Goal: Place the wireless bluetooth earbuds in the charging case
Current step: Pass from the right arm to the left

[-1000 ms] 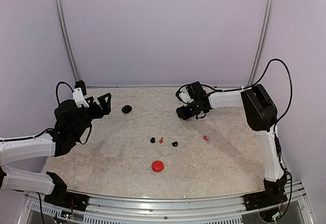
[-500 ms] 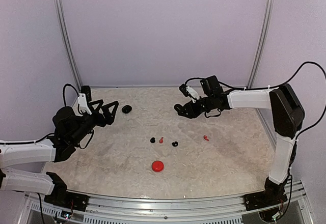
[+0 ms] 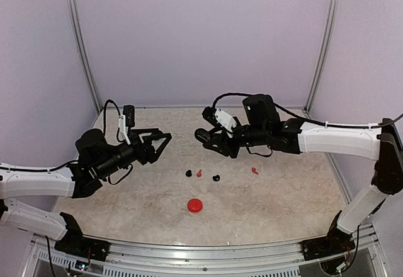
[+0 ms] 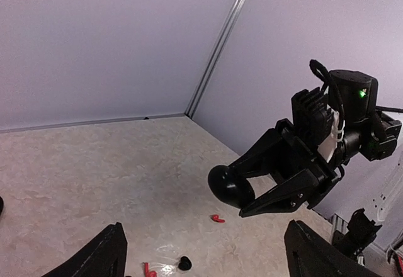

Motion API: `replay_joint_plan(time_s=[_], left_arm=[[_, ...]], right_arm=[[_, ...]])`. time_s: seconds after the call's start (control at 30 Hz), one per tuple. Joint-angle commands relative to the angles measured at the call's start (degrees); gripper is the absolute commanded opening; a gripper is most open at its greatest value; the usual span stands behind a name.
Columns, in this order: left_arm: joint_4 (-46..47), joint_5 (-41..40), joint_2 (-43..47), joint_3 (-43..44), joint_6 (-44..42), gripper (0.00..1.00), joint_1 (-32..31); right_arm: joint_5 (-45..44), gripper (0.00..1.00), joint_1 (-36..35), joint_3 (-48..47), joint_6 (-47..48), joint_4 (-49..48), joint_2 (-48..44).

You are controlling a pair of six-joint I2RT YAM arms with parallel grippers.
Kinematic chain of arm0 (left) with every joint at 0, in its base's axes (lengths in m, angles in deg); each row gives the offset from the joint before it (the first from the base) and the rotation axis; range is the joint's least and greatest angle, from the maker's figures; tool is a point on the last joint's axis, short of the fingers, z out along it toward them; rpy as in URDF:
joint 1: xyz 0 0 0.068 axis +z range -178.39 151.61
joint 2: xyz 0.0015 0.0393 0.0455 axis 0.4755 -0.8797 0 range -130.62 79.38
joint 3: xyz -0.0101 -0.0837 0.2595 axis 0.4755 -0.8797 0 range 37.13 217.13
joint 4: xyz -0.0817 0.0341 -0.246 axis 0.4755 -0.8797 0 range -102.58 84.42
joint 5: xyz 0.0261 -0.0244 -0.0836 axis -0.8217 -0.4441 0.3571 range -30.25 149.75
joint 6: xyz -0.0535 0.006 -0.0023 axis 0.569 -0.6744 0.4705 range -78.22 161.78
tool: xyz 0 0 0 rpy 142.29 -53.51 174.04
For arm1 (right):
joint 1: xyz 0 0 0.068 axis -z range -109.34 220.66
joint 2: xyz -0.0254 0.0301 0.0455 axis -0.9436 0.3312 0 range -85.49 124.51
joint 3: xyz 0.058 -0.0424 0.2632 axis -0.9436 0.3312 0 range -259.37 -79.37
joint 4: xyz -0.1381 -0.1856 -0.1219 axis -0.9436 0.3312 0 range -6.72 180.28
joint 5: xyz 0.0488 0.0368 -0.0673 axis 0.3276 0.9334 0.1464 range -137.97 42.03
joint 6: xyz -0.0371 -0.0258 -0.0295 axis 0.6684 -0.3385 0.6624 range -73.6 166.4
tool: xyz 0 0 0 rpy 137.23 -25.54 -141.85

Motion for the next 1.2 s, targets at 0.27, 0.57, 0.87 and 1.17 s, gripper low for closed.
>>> replay_joint_plan(time_s=[0.27, 0.57, 0.87, 1.17], left_arm=[[7.8, 10.6, 11.4, -8.0, -25.2, 0.91, -9.9], [-4.8, 9.6, 19.2, -5.5, -46.7, 0.91, -22.2], [-14.4, 7.6, 11.8, 4.2, -55.8, 0.82, -29.7], [-16.4, 7.7, 7.4, 7.8, -59.6, 0.66, -33.5]], right_arm=[[26.1, 0.27, -2.6, 1.6, 1.8, 5.7, -11.1], [46.9, 0.26, -4.6, -1.9, -4.9, 15.2, -13.1], [49.8, 0.25, -11.0, -4.6, -4.9, 21.5, -9.7], [52.8, 0.26, -13.0, -5.4, -5.0, 21.9, -7.2]])
